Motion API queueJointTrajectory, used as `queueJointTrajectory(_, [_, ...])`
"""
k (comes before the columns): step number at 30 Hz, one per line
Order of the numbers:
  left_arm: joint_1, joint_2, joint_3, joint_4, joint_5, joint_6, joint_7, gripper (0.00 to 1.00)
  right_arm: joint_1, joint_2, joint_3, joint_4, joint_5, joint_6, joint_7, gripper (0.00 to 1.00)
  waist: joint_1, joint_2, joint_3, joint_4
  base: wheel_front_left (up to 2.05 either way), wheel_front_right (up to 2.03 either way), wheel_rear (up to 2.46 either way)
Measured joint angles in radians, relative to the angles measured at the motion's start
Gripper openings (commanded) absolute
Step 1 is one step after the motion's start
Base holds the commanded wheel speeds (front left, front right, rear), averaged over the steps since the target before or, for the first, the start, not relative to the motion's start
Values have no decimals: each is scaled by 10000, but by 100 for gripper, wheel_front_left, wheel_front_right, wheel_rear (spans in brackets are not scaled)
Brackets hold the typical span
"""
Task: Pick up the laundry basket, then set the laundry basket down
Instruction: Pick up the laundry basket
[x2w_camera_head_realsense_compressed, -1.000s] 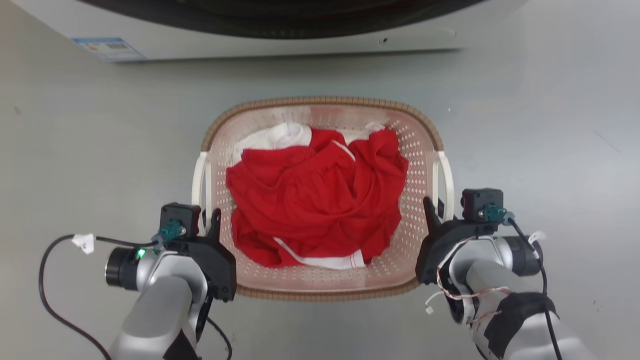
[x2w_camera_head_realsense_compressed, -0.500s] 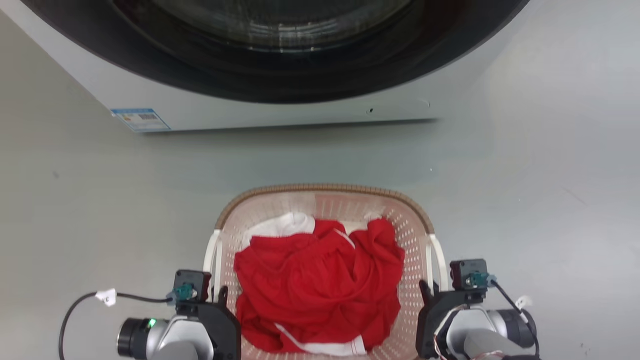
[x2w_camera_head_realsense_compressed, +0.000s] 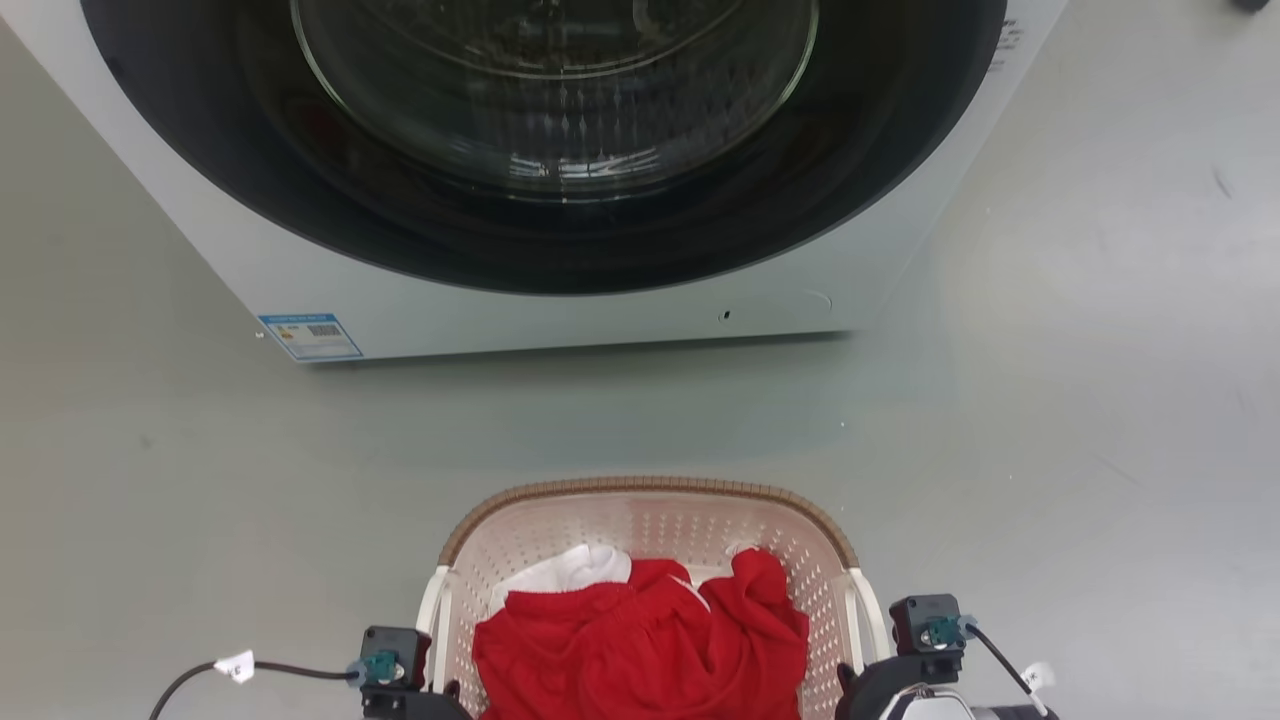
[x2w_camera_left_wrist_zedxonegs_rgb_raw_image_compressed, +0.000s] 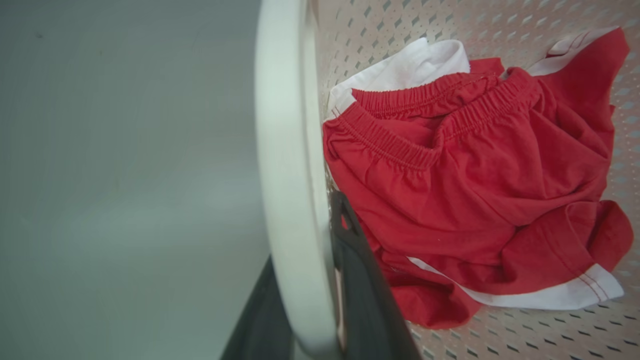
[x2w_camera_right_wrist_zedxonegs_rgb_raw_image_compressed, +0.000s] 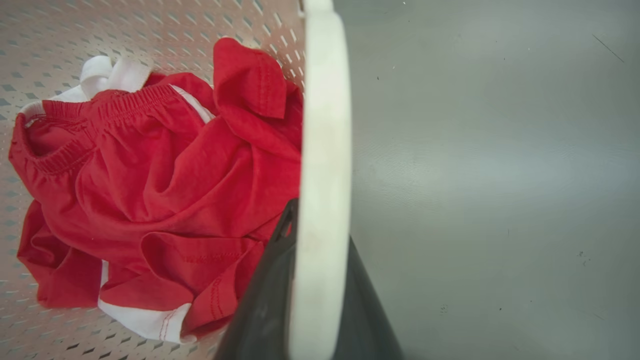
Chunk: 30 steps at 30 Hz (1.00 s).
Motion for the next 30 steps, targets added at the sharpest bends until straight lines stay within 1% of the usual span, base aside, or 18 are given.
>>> queueJointTrajectory(14, [1013, 40, -587, -192, -635, 205, 477, 0, 916, -4, 529, 40, 545, -2, 589, 0, 0, 1, -1300, -48, 0, 0, 0])
queueJointTrajectory(20, [1388, 35, -807, -251, -851, 291, 625, 0, 1136, 33, 700, 270, 803, -2, 817, 0, 0, 1, -1964, -63, 0, 0, 0])
queueJointTrajectory(30, [1913, 38, -1170, -445, -1243, 416, 830, 0, 1487, 61, 922, 487, 1009, 0, 959, 0, 0, 1, -2569, -63, 0, 0, 0])
